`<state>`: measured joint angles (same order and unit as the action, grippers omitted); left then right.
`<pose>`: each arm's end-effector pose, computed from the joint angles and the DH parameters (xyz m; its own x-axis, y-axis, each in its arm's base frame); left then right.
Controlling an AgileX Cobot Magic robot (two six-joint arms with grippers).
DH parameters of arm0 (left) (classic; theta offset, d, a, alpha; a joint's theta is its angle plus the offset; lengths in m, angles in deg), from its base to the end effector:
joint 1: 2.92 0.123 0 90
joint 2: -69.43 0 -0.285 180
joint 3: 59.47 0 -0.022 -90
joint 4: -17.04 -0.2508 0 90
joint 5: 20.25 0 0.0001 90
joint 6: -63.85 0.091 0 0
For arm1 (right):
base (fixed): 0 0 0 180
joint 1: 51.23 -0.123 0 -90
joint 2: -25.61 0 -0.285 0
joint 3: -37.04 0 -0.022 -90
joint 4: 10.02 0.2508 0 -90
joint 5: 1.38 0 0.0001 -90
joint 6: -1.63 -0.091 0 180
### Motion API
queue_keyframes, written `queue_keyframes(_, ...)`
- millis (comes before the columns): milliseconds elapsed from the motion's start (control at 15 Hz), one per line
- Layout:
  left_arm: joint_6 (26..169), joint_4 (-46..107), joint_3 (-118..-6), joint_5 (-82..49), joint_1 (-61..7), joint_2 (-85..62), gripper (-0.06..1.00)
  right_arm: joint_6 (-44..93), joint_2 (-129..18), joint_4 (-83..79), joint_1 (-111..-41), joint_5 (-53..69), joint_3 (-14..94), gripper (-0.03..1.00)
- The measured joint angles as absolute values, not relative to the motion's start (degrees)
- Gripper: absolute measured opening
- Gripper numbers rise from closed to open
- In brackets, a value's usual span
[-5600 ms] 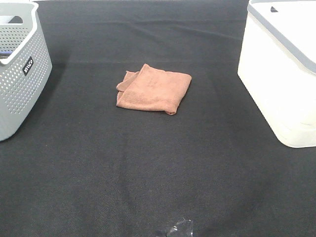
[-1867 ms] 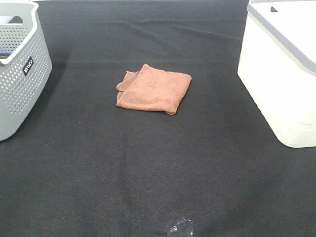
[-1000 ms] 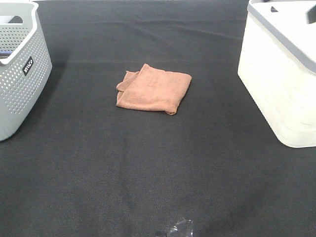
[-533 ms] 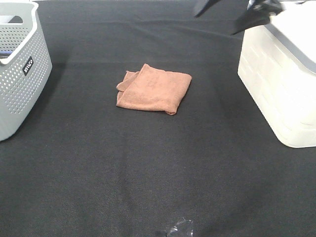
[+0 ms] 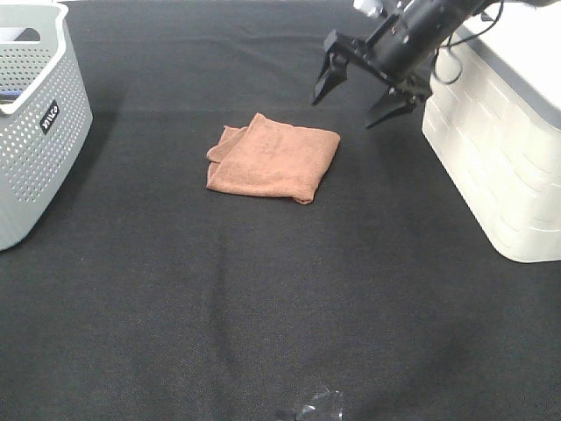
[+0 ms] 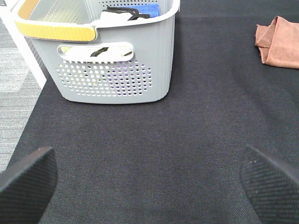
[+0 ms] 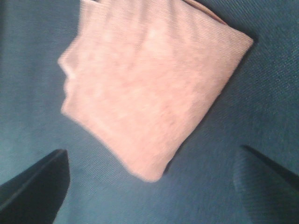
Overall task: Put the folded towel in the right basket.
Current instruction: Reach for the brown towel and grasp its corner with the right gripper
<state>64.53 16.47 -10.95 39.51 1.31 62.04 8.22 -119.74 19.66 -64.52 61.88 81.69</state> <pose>-0.0053 0.0004 0.2789 -0.4333 -0.0151 -0.9011 -0.0742 0.9971 0.0189 0.4890 0.1569 0.1831 -0.9568 -0.1010 -0.2727 -0.2215 0.8608 0.4583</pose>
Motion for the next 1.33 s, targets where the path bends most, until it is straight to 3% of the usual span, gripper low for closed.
queue_keyframes(400, 64.5, 16.4, -11.0, 39.5, 1.3, 62.0, 0.99, 7.6, -128.5, 20.1, -64.5, 61.5, 89.7, 0.90)
queue_keyframes(1067, 64.5, 16.4, -11.0, 39.5, 1.3, 62.0, 0.99, 6.7, -133.8, 20.5, -64.8, 58.3, 90.5, 0.89)
queue_keyframes(1333, 64.5, 16.4, -11.0, 39.5, 1.3, 62.0, 0.99, 6.7, -135.5, 21.1, -69.2, 55.3, 91.3, 0.88)
